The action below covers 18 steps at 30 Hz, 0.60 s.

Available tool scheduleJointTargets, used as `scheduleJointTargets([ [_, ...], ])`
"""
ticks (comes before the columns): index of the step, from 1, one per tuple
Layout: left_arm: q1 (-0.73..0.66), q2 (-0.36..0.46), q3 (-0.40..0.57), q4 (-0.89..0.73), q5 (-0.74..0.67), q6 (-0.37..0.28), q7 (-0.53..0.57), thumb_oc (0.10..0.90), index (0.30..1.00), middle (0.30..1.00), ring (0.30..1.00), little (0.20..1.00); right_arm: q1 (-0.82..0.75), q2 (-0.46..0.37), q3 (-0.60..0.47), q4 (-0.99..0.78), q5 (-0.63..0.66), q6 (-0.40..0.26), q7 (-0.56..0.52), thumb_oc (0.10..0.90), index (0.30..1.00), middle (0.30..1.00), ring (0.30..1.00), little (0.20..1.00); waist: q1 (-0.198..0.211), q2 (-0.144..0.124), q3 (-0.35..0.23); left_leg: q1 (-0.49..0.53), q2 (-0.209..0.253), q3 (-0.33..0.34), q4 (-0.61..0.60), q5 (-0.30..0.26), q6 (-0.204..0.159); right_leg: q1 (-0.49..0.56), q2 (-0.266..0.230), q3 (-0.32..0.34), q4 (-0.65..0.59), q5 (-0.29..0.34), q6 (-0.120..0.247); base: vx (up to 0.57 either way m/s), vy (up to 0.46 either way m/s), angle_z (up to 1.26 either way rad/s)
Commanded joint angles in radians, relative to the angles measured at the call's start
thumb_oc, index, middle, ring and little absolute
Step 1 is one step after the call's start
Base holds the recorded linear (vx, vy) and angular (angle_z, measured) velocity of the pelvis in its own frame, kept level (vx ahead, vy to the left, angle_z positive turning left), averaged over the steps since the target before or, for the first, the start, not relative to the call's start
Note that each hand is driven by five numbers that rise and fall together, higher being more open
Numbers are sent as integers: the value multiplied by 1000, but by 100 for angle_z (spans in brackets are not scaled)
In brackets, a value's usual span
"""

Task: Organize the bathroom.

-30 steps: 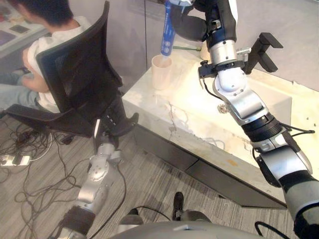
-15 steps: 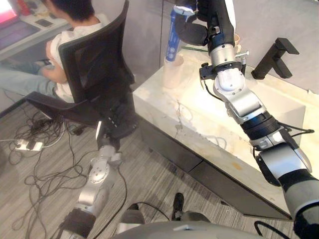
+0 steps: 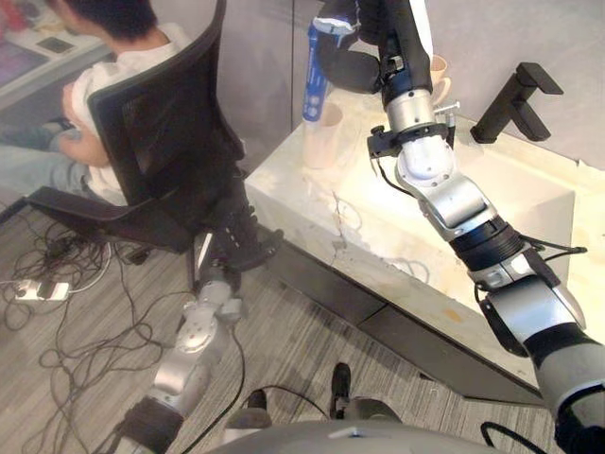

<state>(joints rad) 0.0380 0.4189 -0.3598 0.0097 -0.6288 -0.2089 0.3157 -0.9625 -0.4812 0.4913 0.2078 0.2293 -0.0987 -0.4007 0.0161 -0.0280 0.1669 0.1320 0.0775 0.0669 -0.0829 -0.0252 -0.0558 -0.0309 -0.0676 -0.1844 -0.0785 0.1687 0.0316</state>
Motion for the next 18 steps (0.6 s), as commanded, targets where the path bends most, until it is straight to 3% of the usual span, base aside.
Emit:
scheduleJointTargets([
  [1,-47,63,-36,-90,13,-116,-12,800,900,900,900,900,-140,8,-72,-64,-60,-83,-44,400,300,300,300,300,13,9,-111,-55,-22,46,-3,59,33,50,-53,-9,262,-269,98,90,111,1],
  [4,-54,65,-48,-82,8,-116,-27,800,900,900,900,900,-144,6,-87,-47,-68,-84,-39,400,300,300,300,300,15,16,-104,-57,-36,43,3,48,55,21,-63,3,395,-278,108,74,130,5],
  [6,-57,66,-57,-79,8,-122,-35,800,900,900,900,900,-138,-16,-102,-35,-56,-99,-23,400,300,300,300,300,17,27,-93,-54,-46,39,8,37,67,-26,-84,6,553,-248,104,72,137,0],
  [9,-52,65,-52,-84,8,-115,-34,800,900,900,900,900,-144,-31,-112,-27,-30,-104,-8,400,300,300,300,300,12,28,-86,-40,-51,35,9,25,68,-62,-67,36,599,-237,102,86,51,-5],
  [10,-52,65,-51,-80,2,-118,-33,800,900,900,900,900,-152,-32,-111,-22,-25,-104,-6,400,300,300,300,300,10,24,-87,-37,-54,34,7,24,68,-66,-53,40,565,-242,102,119,-27,1],
  [12,-56,58,-49,-68,10,-129,-21,800,900,900,900,900,-173,-19,-100,-6,-33,-108,-12,400,300,300,300,300,9,8,-88,-27,-63,39,0,21,61,-48,-32,21,373,-249,98,145,-94,2],
  [14,-57,43,-51,-60,37,-140,10,800,900,900,900,900,-184,-11,-81,3,-23,-131,-21,400,300,300,300,300,5,-16,-89,-16,-82,59,-4,-6,55,-27,-9,-1,118,-153,109,157,-149,-5],
  [15,-53,42,-52,-63,51,-146,29,800,900,900,900,900,-189,-10,-77,-4,-16,-134,-28,400,300,300,300,300,1,-21,-82,-12,-83,65,-4,-15,57,-46,2,11,97,-121,117,129,-155,-14],
  [18,-46,46,-45,-45,42,-151,25,800,900,900,900,900,-193,-22,-80,-5,-2,-145,-26,400,300,300,300,300,-3,-30,-80,-6,-83,73,-4,-24,64,-43,23,49,97,-125,110,94,-148,-10],
])
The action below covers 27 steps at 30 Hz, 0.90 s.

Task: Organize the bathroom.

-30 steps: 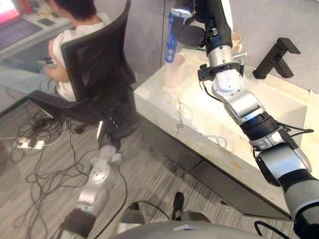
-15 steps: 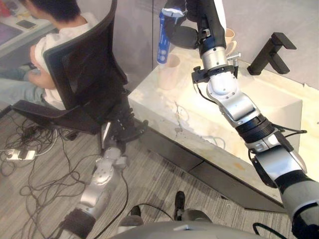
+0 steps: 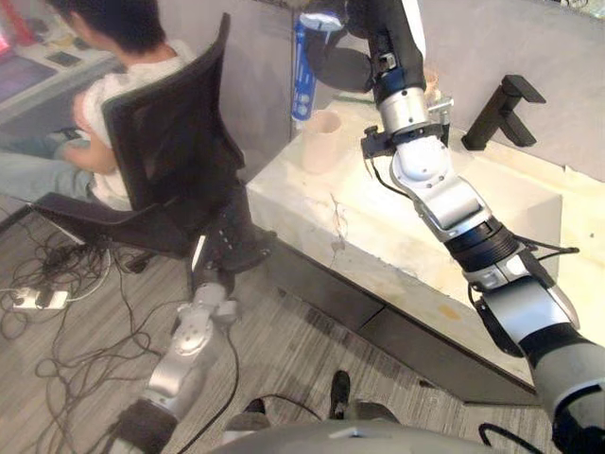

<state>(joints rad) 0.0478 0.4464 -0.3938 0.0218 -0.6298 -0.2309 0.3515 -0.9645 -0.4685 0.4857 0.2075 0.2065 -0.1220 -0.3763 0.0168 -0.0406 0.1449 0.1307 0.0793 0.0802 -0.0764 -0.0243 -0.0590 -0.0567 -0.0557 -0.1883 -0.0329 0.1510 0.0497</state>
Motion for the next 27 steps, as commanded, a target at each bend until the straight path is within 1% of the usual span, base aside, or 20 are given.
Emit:
scheduleJointTargets([
  [1,-52,17,-9,-42,36,-144,-27,800,900,900,900,900,-199,-54,-73,2,30,-129,-43,400,300,300,300,300,-1,-20,-61,-6,-80,61,-11,-17,66,-5,20,57,43,-107,85,68,-123,-2],
  [3,-44,16,-6,-45,50,-159,-36,800,900,900,900,900,-212,-74,-72,8,50,-132,-32,400,300,300,300,300,2,-25,-64,-12,-77,67,-7,-13,60,17,29,62,21,-110,77,91,-96,1],
  [5,-38,16,0,-55,41,-143,-35,800,900,900,900,900,-217,-79,-66,15,69,-134,-23,400,300,300,300,300,6,-29,-70,-17,-79,67,0,-10,58,32,39,70,10,-115,71,146,-89,4],
  [11,-23,13,21,-66,33,-116,-35,800,900,900,900,900,-220,-66,-50,-2,86,-101,-30,400,300,300,300,300,10,-37,-86,-43,-80,71,66,-21,41,78,63,92,-6,-137,46,142,-93,0],
  [13,-22,14,27,-64,29,-109,-33,800,900,900,900,900,-219,-60,-46,-6,84,-93,-31,400,300,300,300,300,10,-42,-88,-57,-84,69,106,-30,33,85,67,98,-8,-141,38,116,-100,4],
  [16,-24,9,39,-62,16,-97,-30,800,900,900,900,900,-215,-54,-41,-4,89,-99,-24,400,300,300,300,300,8,-50,-85,-85,-86,68,183,-53,22,87,66,100,2,-145,23,70,-78,13],
  [17,-25,8,44,-65,16,-97,-29,800,900,900,900,900,-206,-57,-44,-18,91,-95,-17,400,300,300,300,300,9,-54,-82,-105,-90,58,224,-62,18,87,64,99,10,-147,19,58,-75,17],
  [18,-29,7,46,-68,21,-94,-26,800,900,900,900,900,-203,-55,-41,-22,89,-97,-16,400,300,300,300,300,10,-57,-80,-110,-93,56,237,-68,19,88,63,98,14,-149,17,69,-80,18],
  [22,-35,-1,57,-68,31,-79,-13,800,900,900,900,900,-181,-41,-37,-37,77,-116,-14,400,300,300,300,300,6,-57,-79,-99,-86,61,230,-83,29,92,68,88,35,-170,9,92,-57,9],
  [25,-33,-4,59,-72,45,-52,-7,800,900,900,900,900,-172,-24,-35,-50,79,-91,-25,400,300,300,300,300,1,-52,-83,-83,-80,59,214,-82,33,96,73,92,41,-179,1,127,-55,1],
  [27,-30,-4,60,-74,53,-50,-8,800,900,900,900,900,-169,-16,-36,-48,73,-86,-26,400,300,300,300,300,-1,-51,-84,-79,-79,56,207,-79,33,98,74,95,38,-179,1,81,-36,1],
])
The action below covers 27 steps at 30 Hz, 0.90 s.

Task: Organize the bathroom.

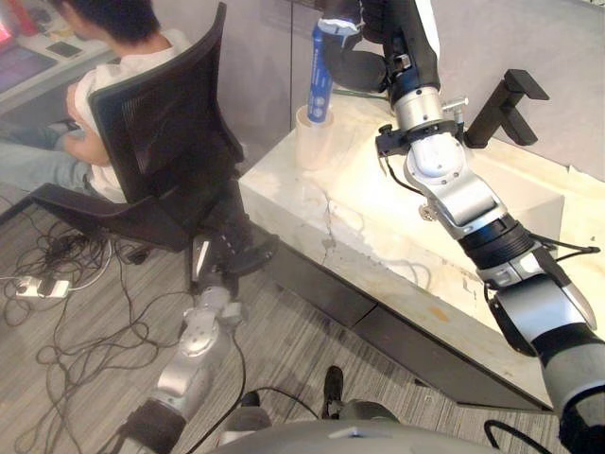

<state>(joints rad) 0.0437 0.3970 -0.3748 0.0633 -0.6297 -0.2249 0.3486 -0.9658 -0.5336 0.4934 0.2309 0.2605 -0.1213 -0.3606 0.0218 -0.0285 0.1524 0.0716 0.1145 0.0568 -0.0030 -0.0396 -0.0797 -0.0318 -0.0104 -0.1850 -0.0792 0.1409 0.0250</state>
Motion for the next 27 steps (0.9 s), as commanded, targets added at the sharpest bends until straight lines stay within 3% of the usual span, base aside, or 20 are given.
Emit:
scheduleJointTargets([
  [1,-23,45,38,-112,56,-58,-10,800,900,900,900,900,-164,54,-43,-64,15,-94,-46,400,300,300,300,300,-9,-60,-92,-15,-113,78,122,-59,54,74,31,96,82,-168,27,57,-28,2],
  [8,-28,59,20,-124,46,-61,-37,800,900,900,900,900,-129,31,-66,-114,-13,-107,-33,400,300,300,300,300,-44,-45,-95,-6,-111,71,106,-53,51,61,40,131,92,-170,32,1,0,0],
  [13,-51,60,2,-137,41,-61,-21,800,900,900,900,900,-103,12,-68,-162,-6,-82,-3,400,300,300,300,300,-57,-46,-92,-31,-138,33,158,-73,56,47,36,168,116,-170,34,-77,76,-20],
  [16,-71,52,0,-134,49,-64,1,800,900,900,900,900,-86,9,-62,-177,1,-78,16,400,300,300,300,300,-58,-44,-95,-25,-161,-1,128,-69,65,45,35,198,110,-157,45,-116,104,-40],
  [23,-108,42,-17,-114,48,-64,9,800,900,900,900,900,-97,15,-81,-188,-21,-17,30,400,300,300,300,300,-85,-28,-111,6,-152,23,33,-32,76,19,30,215,102,-132,66,-114,112,-23],
  [27,-123,37,-38,-106,47,-76,21,800,900,900,900,900,-113,10,-84,-171,-38,-28,28,400,300,300,300,300,-89,-23,-114,13,-153,33,12,-35,85,17,21,219,99,-132,79,-159,113,-6],
])
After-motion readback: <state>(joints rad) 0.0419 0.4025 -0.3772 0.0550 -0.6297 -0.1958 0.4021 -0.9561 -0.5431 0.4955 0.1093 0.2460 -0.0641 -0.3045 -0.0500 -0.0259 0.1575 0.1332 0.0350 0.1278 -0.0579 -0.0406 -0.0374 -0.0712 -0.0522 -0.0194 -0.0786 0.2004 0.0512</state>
